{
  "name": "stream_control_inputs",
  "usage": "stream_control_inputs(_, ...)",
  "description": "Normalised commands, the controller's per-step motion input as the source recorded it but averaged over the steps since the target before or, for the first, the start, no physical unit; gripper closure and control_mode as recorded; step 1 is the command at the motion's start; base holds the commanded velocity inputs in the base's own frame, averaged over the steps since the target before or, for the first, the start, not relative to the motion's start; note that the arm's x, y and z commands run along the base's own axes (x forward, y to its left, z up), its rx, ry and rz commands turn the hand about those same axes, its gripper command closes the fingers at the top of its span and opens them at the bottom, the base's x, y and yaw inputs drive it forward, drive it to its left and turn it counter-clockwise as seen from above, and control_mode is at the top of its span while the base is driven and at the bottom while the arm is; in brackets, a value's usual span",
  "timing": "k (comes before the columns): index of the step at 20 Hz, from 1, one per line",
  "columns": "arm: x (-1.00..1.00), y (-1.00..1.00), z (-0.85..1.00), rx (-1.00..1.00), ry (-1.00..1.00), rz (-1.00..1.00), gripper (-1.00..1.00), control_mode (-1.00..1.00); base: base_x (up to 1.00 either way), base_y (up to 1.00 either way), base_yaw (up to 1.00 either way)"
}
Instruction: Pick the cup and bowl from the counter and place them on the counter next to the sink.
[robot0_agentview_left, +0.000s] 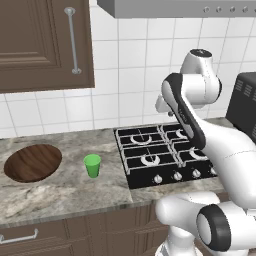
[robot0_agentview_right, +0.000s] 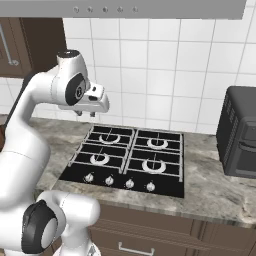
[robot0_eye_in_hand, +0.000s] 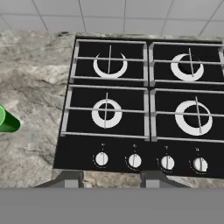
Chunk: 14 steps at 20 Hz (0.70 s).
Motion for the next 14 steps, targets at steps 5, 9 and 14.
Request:
stream_control_inputs(5,-0.02,0.04,0.00,0.02,-0.02,0.00,-1.00,-1.00,0.00,0.00,0.00)
stream_control_inputs(9,-0.02,0.22,-0.02,0.05,0.01,0.00,-1.00,-1.00,0.00,0.00,0.00)
stream_control_inputs(14,-0.13,0.36,-0.15,0.13,0.01,0.03,-1.00,-1.00,0.00,0.00,0.00)
